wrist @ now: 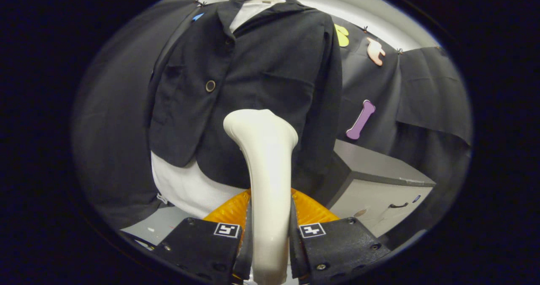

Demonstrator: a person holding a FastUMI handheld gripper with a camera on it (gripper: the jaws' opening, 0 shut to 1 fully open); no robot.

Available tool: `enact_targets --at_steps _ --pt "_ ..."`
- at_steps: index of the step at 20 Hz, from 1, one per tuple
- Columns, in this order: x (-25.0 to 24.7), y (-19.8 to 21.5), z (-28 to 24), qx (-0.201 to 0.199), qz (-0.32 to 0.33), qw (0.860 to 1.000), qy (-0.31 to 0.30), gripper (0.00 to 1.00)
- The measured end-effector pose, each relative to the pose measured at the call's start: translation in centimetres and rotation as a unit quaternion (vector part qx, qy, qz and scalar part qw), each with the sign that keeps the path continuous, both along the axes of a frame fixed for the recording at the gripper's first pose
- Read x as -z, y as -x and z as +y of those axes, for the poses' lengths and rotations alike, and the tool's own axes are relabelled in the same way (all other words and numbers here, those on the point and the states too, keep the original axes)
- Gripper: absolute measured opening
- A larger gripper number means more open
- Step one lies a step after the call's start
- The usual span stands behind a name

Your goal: Iron the clothes twice with a garment steamer, once on the left side and once on the right side.

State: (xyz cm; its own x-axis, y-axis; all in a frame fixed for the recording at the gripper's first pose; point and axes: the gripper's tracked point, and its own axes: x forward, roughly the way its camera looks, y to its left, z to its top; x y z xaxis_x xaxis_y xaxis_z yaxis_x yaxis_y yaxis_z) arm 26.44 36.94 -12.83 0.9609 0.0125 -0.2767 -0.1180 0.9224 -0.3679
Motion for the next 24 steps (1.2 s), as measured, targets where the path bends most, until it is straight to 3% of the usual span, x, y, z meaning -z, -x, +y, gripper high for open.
enact_targets --at_steps 14,19,24 --pt "7.0 0.0 -3.3 0.019 0.063 0.996 0.060 0.38" --pt "2.2 0.8 -1.8 0.006 0.032 0.999 0.022 0.38" --pt "-7.6 0.7 1.8 -0.020 -0.053 0.998 -0.037 0.38"
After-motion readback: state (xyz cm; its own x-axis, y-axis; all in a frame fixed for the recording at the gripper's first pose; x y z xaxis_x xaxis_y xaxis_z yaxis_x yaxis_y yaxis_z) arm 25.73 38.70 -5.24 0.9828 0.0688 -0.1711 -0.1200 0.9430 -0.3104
